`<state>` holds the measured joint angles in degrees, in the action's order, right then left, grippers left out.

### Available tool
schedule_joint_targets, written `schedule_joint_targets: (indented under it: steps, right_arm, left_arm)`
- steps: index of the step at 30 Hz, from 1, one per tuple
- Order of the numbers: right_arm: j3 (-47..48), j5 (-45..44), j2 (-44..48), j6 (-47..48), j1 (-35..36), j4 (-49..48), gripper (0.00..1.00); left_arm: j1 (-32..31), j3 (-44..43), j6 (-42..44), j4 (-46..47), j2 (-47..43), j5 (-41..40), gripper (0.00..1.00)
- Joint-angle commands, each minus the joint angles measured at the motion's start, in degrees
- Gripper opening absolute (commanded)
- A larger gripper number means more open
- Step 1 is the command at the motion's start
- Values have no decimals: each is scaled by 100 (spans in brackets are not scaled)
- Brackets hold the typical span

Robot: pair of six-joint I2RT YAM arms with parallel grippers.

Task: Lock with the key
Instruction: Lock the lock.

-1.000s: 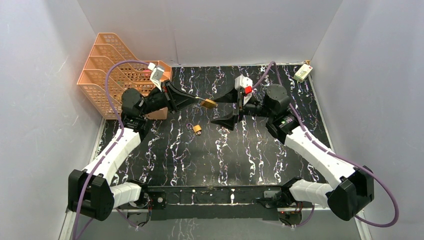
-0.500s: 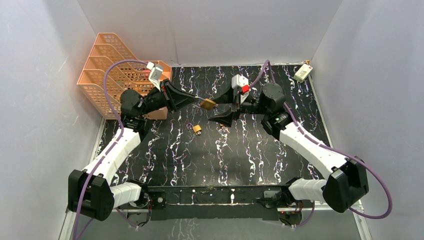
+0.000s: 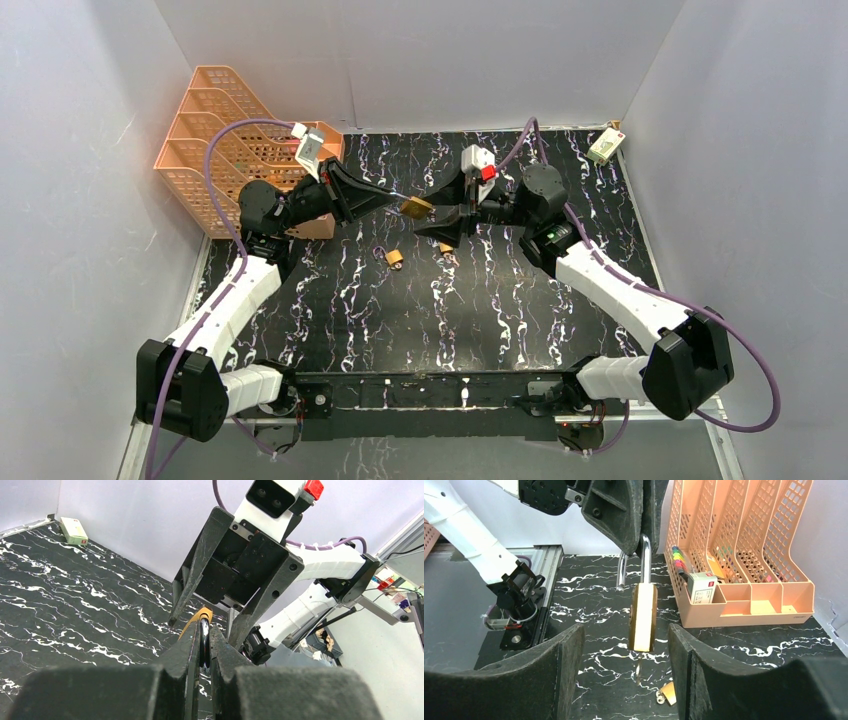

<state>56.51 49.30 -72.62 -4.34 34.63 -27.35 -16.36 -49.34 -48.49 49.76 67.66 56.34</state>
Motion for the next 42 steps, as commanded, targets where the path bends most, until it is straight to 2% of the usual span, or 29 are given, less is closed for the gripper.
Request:
schedule_joint_targets:
  steps: [1,3,6,8,10,16,19,22,23,24,25,26,30,35,40,42]
  right_arm:
    - [205,-200,9,-106,8,-556,66]
    - [200,-263,28,-134,8,-573,60]
    - [194,-285,33,-108,5,-541,46]
    - [198,-280,11,-102,8,-519,27]
    - [220,-326,-18,-120,8,-453,2]
    - [508,-639,-21,-115,5,326,0]
    - [951,-511,-144,121,-21,1292,0]
    - [1466,146,-333,335,-168,2196,0]
    - [1605,418,-409,364,-245,2452,0]
    - [1709,666,-462,379,-342,2642,0]
    - [1808,888,-505,397,-407,2808,0]
    - [1894,1101,-553,422,-452,3036,0]
    - [2276,1470,-773,929,-484,3912,0]
    - [2416,1855,-896,987,-480,4054,0]
    - [2450,1946,-970,901,-480,3891,0]
    - [2476,1971,-995,880,-475,3838,0]
  left_arm:
    - [-10,-254,-39,491,-262,-4,0]
    - [-14,-228,-36,495,-258,-20,0]
    - [-16,-195,-29,500,-253,-18,0]
    - [-9,-186,-22,508,-259,-9,0]
    - [-16,-181,-13,517,-270,11,0]
    - [-8,-192,25,526,-232,141,0]
    - [1,-225,115,514,-191,485,3]
    - [30,-291,177,442,-112,991,40]
    - [33,-309,188,434,-94,1171,49]
    - [47,-327,197,411,-83,1404,84]
    - [76,-355,211,356,-70,1581,97]
    - [120,-402,235,260,-69,1747,98]
    - [228,-548,411,-73,-90,2265,98]
    - [231,-672,544,-409,58,2503,83]
    - [230,-629,429,-423,255,2431,60]
    - [234,-574,435,-423,258,2398,58]
